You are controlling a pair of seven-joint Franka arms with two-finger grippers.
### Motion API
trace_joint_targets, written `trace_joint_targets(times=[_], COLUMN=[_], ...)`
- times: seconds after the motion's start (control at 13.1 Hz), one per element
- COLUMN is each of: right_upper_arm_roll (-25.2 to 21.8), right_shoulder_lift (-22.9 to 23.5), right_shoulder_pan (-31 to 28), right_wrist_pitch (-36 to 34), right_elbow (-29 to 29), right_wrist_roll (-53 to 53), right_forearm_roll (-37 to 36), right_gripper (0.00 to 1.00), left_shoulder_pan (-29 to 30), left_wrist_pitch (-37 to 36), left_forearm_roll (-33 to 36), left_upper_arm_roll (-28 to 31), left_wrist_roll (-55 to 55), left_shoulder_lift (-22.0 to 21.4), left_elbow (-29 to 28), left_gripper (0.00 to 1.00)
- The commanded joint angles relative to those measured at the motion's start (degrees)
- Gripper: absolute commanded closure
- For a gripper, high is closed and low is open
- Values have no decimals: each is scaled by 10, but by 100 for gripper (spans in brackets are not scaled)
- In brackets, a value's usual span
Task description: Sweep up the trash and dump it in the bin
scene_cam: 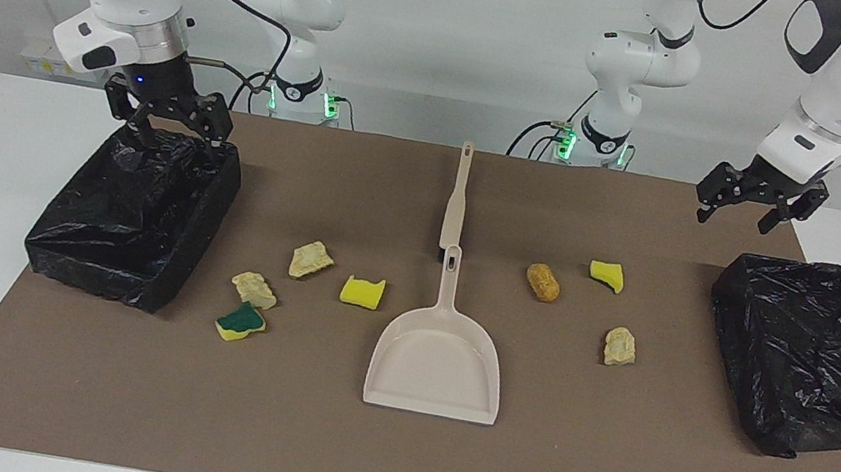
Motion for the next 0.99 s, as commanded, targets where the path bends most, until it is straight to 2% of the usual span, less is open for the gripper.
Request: trace_joint_targets(times=[0.0,0.91], right_upper_arm_roll=[3,3], right_shoulder_lift=[6,5], right_shoulder_pan=[-3,-5], right_wrist_pitch=[-4,6], right_elbow=[11,6], right_wrist_roll=[-10,-13], right_forearm_roll=[2,3], right_gripper=[0,0], left_shoulder_pan=[-3,-5], left_wrist_pitch=[-12,-16], left_forearm_roll=[-8,-9], left_upper_arm_roll=[7,6], left_wrist_roll=[11,10], left_shoulder_lift=[1,1], left_elbow=[10,-2], left_gripper=[0,0])
